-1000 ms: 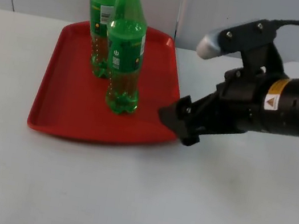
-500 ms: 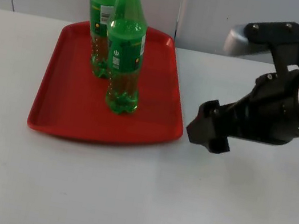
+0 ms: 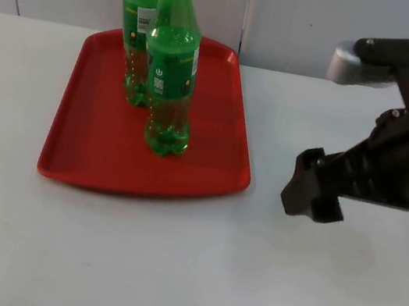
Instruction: Place the bottle upright on the tray.
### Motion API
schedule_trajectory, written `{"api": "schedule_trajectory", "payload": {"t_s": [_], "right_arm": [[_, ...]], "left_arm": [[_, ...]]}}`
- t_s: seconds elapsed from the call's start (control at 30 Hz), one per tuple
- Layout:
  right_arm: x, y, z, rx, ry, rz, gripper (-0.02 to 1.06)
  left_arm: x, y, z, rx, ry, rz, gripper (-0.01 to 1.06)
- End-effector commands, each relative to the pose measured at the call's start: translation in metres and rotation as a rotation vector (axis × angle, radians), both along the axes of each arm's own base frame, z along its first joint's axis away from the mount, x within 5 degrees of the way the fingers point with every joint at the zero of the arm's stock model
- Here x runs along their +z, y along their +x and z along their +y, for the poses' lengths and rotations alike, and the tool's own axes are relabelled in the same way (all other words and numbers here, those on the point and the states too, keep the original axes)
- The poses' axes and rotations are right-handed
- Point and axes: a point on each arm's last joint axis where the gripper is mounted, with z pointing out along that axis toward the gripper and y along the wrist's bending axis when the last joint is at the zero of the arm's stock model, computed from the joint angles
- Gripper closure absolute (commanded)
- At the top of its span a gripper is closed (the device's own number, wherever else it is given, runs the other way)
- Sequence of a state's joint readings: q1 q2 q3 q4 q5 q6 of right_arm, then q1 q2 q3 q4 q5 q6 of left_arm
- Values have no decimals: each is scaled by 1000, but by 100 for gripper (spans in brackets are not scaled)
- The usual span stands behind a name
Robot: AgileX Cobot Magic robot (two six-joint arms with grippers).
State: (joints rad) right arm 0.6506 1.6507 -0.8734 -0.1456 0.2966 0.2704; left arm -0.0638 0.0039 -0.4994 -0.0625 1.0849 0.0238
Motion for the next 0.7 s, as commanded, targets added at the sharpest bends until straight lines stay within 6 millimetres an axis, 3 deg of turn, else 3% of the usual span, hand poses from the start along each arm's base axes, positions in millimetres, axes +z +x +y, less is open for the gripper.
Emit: {"api": "schedule_trajectory", "payload": {"t_s": [0.0, 0.27, 0.67], "right_arm": [[10, -5, -3, 3, 2, -9, -1], [41, -23, -17, 3, 59, -74, -1], [103, -87, -20, 178, 161, -223, -1]], "left_arm": [[0, 0, -1, -6, -14, -10, 0], [0, 0, -1, -6, -14, -10, 0], [0, 0, -1, -6, -14, -10, 0]]}}
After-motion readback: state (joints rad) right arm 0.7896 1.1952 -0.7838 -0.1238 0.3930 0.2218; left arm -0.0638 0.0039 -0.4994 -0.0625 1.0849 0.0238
